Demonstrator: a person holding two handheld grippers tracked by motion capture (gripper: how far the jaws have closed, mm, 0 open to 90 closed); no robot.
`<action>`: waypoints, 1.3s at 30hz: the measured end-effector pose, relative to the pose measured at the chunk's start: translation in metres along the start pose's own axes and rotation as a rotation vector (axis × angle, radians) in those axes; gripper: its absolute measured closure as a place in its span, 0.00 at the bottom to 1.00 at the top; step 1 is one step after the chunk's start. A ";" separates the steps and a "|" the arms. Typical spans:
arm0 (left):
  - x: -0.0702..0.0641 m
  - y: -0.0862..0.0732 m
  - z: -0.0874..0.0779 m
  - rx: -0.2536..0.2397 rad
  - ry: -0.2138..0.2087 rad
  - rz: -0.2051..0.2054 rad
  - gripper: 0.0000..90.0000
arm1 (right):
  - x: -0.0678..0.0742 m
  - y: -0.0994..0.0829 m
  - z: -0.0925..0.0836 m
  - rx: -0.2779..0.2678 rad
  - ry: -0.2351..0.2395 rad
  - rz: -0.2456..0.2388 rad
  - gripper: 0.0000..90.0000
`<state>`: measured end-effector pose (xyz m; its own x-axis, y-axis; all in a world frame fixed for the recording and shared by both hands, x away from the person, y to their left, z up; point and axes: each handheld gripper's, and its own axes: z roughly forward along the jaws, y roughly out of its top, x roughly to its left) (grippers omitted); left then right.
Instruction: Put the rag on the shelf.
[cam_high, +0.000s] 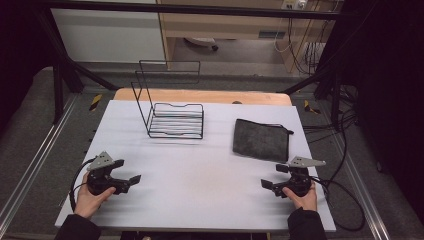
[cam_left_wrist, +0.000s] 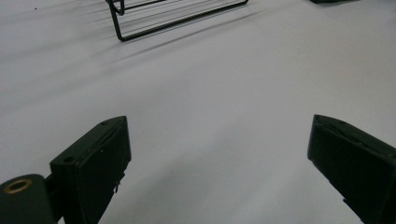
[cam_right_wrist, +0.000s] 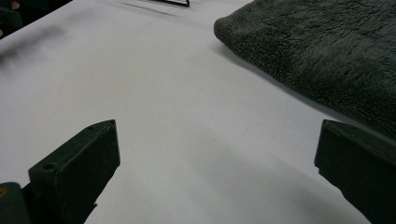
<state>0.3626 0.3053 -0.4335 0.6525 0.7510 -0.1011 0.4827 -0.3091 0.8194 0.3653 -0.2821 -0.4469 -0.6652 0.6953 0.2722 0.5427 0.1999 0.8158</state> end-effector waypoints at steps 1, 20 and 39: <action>0.000 0.000 0.000 0.000 0.000 -0.001 0.07 | 0.000 0.000 0.000 0.000 -0.001 0.000 0.01; 0.001 -0.002 -0.001 0.003 0.010 -0.002 0.07 | 0.005 0.005 0.004 0.001 -0.023 0.000 0.01; 0.001 -0.003 0.001 0.012 0.014 -0.004 0.07 | 0.021 0.020 0.021 0.030 -0.073 -0.027 0.02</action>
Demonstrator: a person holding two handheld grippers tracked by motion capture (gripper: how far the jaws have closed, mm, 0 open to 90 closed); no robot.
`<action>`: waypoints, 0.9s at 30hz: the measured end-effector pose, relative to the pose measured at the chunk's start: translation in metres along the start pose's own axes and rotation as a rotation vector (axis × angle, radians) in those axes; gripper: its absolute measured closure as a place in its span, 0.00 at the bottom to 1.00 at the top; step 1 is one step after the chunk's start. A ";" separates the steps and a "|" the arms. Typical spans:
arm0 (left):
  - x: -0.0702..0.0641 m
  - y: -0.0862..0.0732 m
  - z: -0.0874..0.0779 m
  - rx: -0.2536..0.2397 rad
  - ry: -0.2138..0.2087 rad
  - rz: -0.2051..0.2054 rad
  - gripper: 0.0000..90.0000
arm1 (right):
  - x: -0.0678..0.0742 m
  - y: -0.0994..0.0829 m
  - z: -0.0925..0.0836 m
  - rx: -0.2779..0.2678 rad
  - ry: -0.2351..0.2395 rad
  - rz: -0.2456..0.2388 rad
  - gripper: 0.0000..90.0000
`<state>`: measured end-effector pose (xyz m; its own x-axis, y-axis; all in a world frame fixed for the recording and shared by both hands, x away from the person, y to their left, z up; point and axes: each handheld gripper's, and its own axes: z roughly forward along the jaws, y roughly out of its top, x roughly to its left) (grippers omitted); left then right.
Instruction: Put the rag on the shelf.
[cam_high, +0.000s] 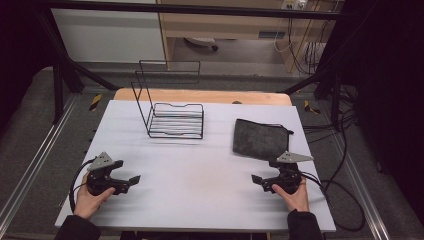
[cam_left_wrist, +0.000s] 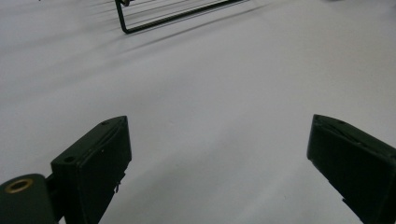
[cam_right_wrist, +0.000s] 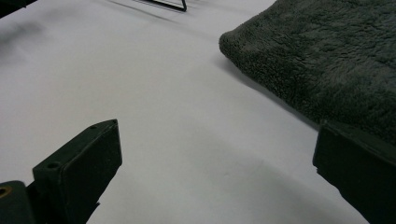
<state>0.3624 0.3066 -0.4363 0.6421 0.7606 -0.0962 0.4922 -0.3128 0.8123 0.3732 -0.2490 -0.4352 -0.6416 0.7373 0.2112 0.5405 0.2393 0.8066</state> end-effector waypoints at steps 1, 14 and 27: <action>0.000 0.000 0.000 -0.001 0.000 -0.002 0.07 | 0.001 0.001 0.001 -0.002 -0.004 -0.009 0.02; 0.000 0.000 0.000 0.001 0.008 -0.004 0.07 | 0.010 0.014 0.016 0.009 -0.041 -0.025 0.06; 0.000 0.000 0.000 0.003 0.012 -0.004 0.07 | 0.016 0.033 0.038 0.046 -0.062 -0.061 0.15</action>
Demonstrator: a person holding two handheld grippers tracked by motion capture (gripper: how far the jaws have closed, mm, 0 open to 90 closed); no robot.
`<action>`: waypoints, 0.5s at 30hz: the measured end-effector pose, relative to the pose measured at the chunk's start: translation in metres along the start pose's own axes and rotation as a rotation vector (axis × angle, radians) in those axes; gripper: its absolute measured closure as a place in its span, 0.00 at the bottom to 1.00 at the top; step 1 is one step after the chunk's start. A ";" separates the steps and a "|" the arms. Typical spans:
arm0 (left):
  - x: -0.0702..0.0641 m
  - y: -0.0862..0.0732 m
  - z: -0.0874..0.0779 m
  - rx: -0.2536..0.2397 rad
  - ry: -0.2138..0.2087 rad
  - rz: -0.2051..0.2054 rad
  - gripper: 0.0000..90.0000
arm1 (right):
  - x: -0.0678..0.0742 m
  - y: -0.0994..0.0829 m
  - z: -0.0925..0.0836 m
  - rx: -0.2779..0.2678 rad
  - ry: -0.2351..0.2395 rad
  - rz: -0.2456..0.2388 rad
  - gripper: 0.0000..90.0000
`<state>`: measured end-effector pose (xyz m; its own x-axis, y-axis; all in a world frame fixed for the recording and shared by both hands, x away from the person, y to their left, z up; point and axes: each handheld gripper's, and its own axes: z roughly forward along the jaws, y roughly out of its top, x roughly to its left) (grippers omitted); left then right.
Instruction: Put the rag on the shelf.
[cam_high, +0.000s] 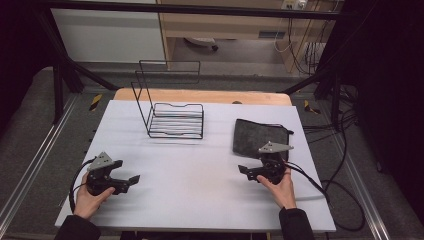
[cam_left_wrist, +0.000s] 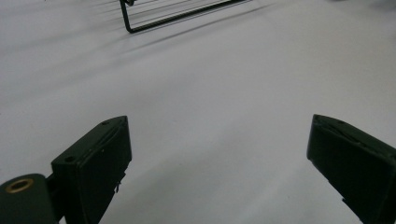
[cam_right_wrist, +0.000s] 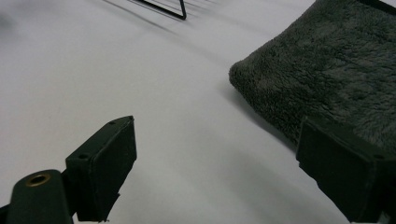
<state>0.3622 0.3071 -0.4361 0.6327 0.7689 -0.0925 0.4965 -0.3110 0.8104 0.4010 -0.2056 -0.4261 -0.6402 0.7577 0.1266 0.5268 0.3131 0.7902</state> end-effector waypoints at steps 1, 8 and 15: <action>0.000 0.000 0.000 -0.002 0.002 0.000 0.07 | 0.000 0.002 0.001 0.007 -0.002 -0.003 0.15; 0.000 0.000 0.001 0.005 0.002 0.005 0.07 | -0.001 0.015 0.015 0.001 -0.007 -0.012 0.20; 0.000 0.000 0.001 0.007 0.004 0.005 0.07 | -0.004 0.028 0.032 0.019 -0.022 -0.021 0.29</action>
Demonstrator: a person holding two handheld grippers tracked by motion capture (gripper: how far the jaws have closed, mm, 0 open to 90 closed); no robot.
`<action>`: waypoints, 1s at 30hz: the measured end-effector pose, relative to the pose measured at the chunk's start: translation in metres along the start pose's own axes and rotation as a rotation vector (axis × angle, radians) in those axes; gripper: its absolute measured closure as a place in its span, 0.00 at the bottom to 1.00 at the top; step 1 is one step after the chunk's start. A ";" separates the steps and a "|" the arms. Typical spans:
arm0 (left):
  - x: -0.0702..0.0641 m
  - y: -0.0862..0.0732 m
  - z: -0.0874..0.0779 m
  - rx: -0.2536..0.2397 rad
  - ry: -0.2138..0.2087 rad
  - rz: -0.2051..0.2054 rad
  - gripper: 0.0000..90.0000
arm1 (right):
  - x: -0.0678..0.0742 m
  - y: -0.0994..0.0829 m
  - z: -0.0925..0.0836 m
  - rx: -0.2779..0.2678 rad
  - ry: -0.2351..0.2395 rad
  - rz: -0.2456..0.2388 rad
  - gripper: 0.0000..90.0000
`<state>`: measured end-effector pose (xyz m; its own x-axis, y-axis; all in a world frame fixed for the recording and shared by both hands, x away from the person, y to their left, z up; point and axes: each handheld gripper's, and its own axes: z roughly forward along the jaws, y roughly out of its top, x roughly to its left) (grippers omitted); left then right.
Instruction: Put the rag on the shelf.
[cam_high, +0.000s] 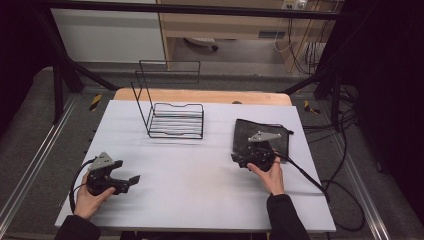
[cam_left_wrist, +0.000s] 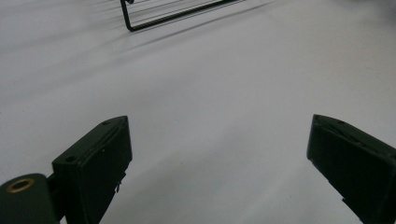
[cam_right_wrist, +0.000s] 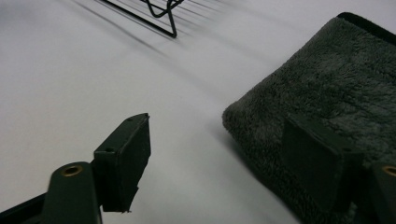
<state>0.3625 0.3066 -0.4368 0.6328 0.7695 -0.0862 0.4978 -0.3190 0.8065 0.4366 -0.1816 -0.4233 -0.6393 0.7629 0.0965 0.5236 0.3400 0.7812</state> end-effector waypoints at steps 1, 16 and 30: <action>0.000 0.000 0.000 0.000 -0.001 0.001 0.07 | -0.001 0.002 0.002 0.004 -0.007 -0.006 0.31; 0.000 0.000 0.001 0.001 0.005 0.001 0.08 | -0.006 0.011 0.034 0.078 -0.037 -0.081 0.67; 0.000 0.000 0.001 0.006 0.003 0.007 0.08 | -0.008 0.007 0.039 0.099 -0.087 -0.167 0.90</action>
<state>0.3631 0.3057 -0.4375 0.6349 0.7686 -0.0789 0.4968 -0.3279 0.8036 0.4680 -0.1638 -0.4428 -0.6730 0.7346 -0.0863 0.4700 0.5149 0.7169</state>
